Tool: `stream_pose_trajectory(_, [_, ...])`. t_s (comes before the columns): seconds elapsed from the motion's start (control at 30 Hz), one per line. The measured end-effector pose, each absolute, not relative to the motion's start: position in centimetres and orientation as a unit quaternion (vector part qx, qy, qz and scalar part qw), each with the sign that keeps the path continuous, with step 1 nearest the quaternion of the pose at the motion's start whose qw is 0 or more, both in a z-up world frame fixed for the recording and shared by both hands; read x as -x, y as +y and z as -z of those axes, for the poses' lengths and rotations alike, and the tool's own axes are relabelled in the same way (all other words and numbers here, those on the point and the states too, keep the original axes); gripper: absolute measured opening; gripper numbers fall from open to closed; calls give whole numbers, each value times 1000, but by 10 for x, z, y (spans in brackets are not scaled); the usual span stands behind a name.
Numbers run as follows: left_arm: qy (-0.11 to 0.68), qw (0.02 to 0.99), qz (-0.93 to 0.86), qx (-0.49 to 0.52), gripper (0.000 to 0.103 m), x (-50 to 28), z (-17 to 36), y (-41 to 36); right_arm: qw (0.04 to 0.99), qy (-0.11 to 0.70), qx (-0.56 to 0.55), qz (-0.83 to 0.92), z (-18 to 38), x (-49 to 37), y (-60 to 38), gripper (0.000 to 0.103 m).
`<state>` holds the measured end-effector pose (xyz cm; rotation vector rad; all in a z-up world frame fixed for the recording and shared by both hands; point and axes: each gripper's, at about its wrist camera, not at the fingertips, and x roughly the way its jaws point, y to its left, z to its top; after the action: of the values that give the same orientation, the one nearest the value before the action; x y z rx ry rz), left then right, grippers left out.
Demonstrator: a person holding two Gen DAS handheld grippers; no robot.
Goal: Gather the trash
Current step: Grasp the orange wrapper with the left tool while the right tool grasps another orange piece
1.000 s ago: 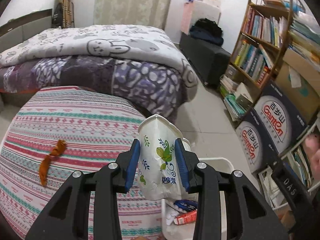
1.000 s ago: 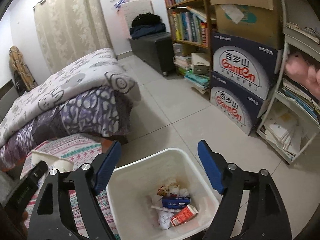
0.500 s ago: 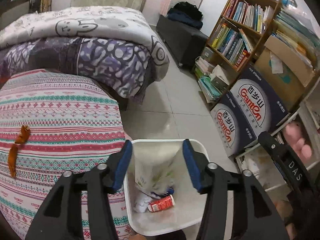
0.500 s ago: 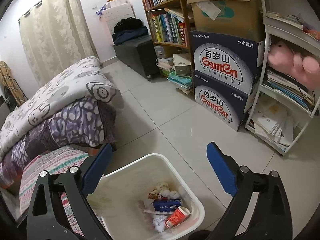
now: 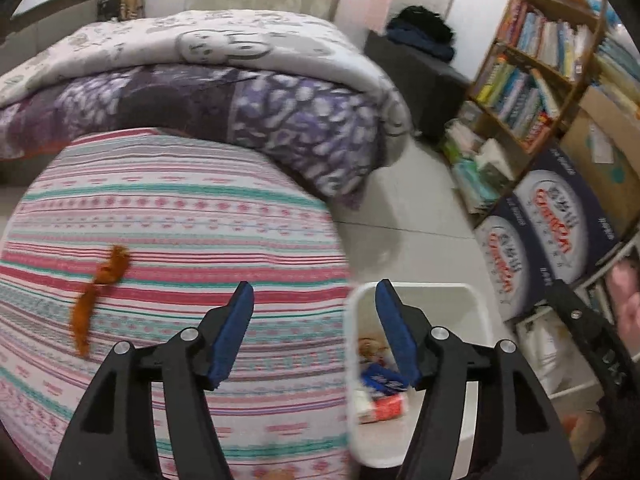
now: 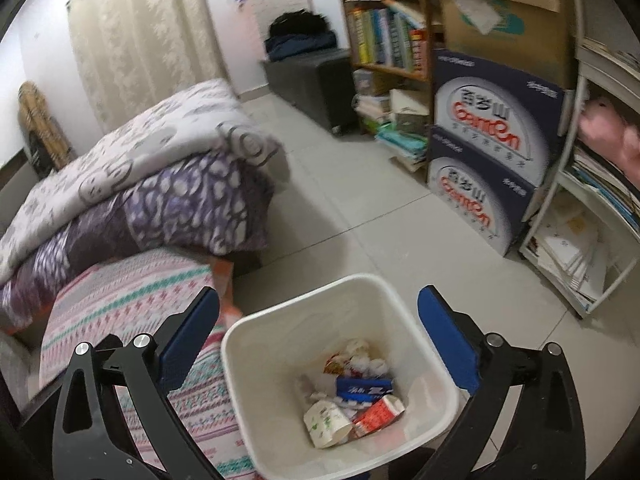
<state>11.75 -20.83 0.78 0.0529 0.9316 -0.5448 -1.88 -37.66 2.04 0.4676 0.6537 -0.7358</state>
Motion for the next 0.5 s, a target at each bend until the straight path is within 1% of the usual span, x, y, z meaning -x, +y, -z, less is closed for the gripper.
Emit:
stream_pose_trajectory(0.2, [473,864,167,-45,63,-157,20,-152,862,341,-201,317,-11,-9,-345,96])
stream_pose_trajectory(0.5, [511,856,69,-30,63,-200,56,-69,863,381,-170,285,6,-45,-307,96])
